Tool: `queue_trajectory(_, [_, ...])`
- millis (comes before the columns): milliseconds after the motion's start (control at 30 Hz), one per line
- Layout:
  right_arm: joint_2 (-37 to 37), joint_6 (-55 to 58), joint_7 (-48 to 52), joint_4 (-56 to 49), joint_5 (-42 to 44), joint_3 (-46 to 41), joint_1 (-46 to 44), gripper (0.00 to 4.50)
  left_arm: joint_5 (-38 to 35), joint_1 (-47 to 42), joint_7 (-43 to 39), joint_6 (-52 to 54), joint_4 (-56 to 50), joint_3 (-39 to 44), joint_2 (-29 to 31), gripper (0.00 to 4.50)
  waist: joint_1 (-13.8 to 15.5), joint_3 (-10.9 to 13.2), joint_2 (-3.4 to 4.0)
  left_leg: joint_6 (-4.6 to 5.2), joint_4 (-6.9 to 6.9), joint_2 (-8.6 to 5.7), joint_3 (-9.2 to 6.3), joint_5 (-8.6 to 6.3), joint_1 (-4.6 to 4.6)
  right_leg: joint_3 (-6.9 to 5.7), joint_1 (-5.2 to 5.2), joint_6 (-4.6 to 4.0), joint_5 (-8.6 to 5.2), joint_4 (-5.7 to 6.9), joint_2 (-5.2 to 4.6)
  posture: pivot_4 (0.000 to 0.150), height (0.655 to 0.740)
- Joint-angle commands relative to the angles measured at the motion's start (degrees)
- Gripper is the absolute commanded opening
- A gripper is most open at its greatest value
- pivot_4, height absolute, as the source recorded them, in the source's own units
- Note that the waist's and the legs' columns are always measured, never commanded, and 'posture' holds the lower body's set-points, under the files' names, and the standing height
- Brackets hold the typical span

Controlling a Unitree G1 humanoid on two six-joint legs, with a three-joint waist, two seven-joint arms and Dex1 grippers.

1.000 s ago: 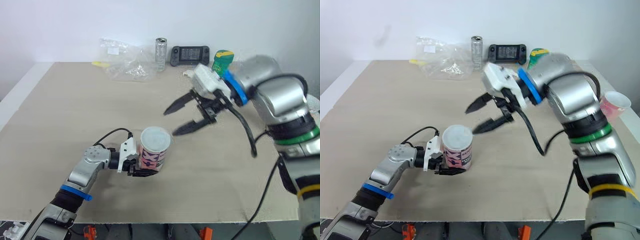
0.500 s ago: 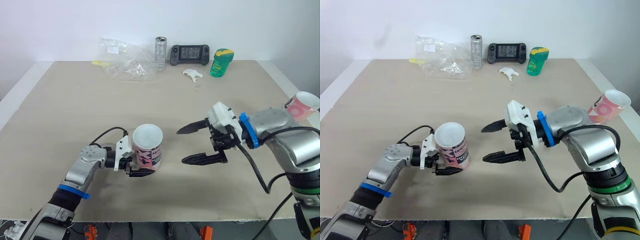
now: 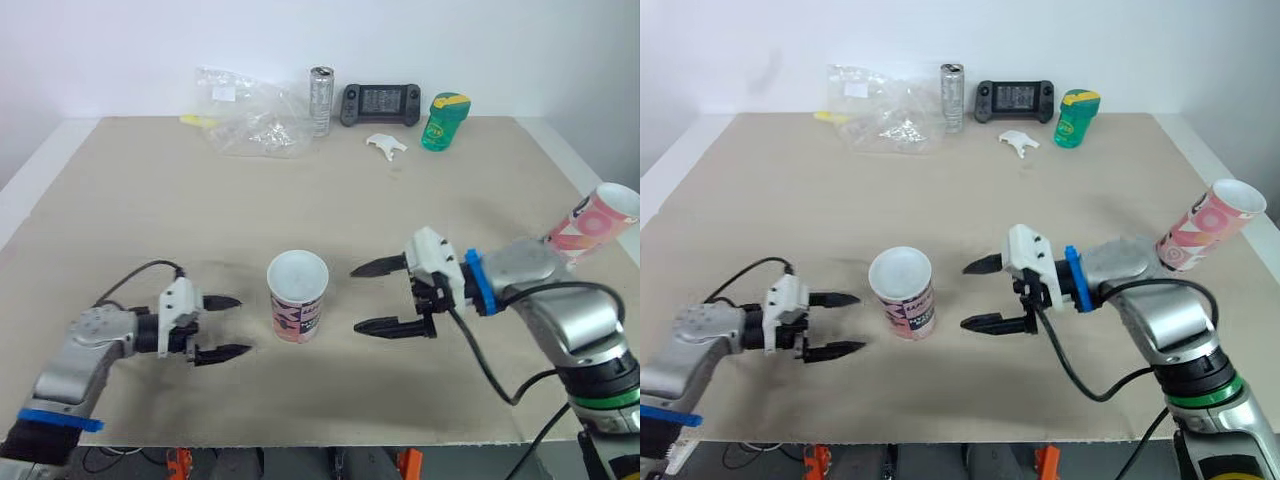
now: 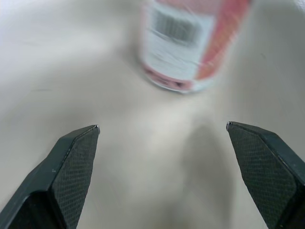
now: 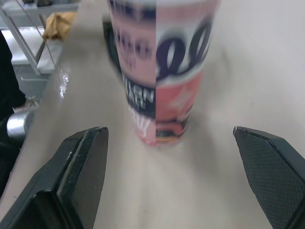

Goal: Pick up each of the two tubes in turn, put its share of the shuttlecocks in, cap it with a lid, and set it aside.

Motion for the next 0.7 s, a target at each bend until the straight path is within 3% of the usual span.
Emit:
queue_trajectory(33, [3.93, -0.94, -2.63, 0.75, -0.5, 1.09, 0.42, 4.5, -11.16, 4.44, 5.95, 7.33, -11.97, 9.79, 0.18, 4.45, 0.12, 0.02, -0.04, -0.08, 0.08, 0.02, -0.02, -0.03, -0.07, -0.04, -0.03, 0.01, -0.01, 0.0, 0.0, 0.15, 0.7236])
queue_trajectory(367, [11.86, -1.52, -5.39, 6.11, -2.71, 3.48, -2.35, 4.5, -17.57, 22.21, 10.63, 11.81, -31.69, 18.09, 1.53, 4.45, 0.32, 0.11, -0.13, -0.81, 0.34, 0.03, -0.06, -0.11, -0.22, -0.04, -0.09, 0.03, 0.01, 0.02, -0.02, 0.15, 0.7236])
queue_trajectory(700, [15.87, -3.51, -1.65, 11.91, -3.78, 6.49, -5.89, 4.5, -18.95, 22.41, 14.11, 13.37, -33.57, 17.77, 2.07, 4.45, 0.19, 0.12, -0.12, -0.86, 0.52, 0.04, 0.02, -0.07, -0.21, 0.04, -0.09, 0.17, 0.13, 0.02, 0.03, 0.15, 0.7236])
